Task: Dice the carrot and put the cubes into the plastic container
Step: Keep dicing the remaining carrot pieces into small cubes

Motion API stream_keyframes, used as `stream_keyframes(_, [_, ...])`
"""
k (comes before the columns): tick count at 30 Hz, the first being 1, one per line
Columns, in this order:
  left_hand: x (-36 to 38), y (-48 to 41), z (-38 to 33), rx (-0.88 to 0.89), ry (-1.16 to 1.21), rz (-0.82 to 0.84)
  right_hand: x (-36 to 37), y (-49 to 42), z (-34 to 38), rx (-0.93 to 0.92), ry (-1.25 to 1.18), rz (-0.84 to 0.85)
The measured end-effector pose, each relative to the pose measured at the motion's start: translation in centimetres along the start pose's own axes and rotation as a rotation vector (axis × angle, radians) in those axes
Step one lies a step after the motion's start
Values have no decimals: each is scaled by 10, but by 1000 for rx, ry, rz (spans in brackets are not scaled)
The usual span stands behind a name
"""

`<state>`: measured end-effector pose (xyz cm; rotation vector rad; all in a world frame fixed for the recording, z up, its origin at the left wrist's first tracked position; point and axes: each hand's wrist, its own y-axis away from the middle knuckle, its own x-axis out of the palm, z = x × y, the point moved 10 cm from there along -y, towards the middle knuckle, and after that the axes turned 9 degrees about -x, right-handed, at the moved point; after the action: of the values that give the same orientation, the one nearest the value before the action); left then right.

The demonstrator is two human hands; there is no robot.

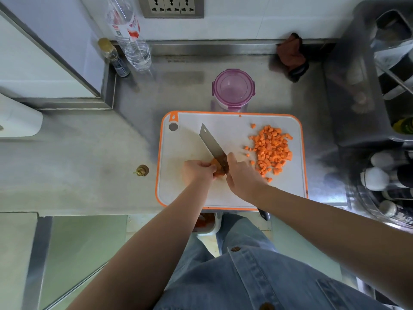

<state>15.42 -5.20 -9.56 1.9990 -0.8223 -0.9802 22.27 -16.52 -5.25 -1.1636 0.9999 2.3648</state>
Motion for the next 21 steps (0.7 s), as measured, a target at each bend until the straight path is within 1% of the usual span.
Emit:
stream_keyframes(5, [4, -4, 4, -28, 65, 37, 9, -2, 0, 13, 20, -22])
stream_keyframes(11, [1, -4, 7, -28, 44, 17, 0, -2, -3, -11, -41, -35])
stream_keyframes(16, [2, -2, 7, -15, 26, 3, -30, 1, -3, -56, -93, -135])
stream_keyframes(21, [1, -2, 8, -19, 37, -13, -28, 6, 4, -70, -24, -83])
